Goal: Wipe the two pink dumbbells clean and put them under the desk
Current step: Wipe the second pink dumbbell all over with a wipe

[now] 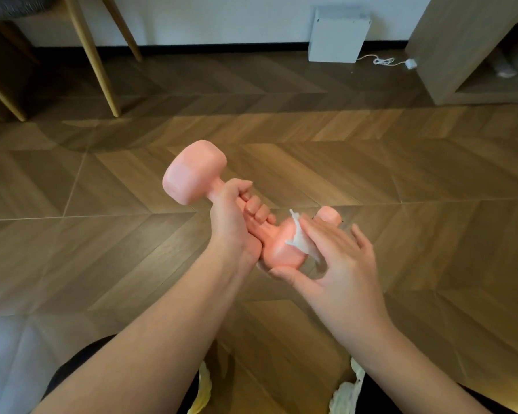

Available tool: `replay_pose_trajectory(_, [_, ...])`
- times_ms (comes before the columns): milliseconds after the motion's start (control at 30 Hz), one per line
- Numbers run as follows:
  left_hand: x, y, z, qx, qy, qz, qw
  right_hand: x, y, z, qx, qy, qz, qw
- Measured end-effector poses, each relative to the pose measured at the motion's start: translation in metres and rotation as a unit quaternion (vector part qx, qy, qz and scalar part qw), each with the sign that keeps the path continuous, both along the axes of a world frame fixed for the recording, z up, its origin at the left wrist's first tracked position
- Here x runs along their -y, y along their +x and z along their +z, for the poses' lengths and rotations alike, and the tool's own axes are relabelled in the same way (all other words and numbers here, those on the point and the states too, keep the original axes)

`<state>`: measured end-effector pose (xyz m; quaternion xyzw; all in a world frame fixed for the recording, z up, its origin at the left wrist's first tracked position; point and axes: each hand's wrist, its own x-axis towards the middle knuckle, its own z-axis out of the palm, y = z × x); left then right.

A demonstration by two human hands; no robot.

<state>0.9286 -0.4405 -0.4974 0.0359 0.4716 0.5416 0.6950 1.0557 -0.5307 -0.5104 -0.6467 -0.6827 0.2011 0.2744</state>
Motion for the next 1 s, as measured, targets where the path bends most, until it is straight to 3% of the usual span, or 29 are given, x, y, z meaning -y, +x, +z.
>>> replay_pose_trajectory(100, [0.000,0.000,0.001,-0.003,0.001,-0.009,1.000,-0.006,0.003,0.008,-0.072,-0.069,0.023,0.995])
replay_pose_trajectory(267, [0.001,-0.001,0.001,0.012,-0.010,-0.009,1.000,0.002,-0.005,0.005,-0.069,0.070,0.024,0.995])
replay_pose_trajectory(433, [0.001,-0.003,0.002,-0.006,0.001,-0.006,1.000,-0.004,0.003,0.007,-0.059,-0.079,0.041,0.994])
replay_pose_trajectory(600, [0.000,-0.002,0.005,0.013,0.012,0.001,1.000,0.001,-0.003,0.006,-0.074,0.068,0.006,0.995])
replay_pose_trajectory(733, [0.000,-0.002,0.006,0.016,0.010,0.002,1.000,-0.007,0.002,0.004,-0.096,-0.003,0.020,0.995])
replay_pose_trajectory(833, [0.000,-0.003,0.006,-0.001,0.012,-0.007,1.000,-0.008,0.005,0.001,-0.043,-0.024,0.058,0.997])
replay_pose_trajectory(900, [0.000,-0.005,0.007,0.004,0.014,-0.006,1.000,-0.006,0.005,0.000,-0.020,0.002,0.069,0.997])
replay_pose_trajectory(1000, [-0.001,-0.006,0.008,0.034,0.012,-0.001,0.999,-0.002,0.002,0.002,-0.019,0.112,0.052,0.992])
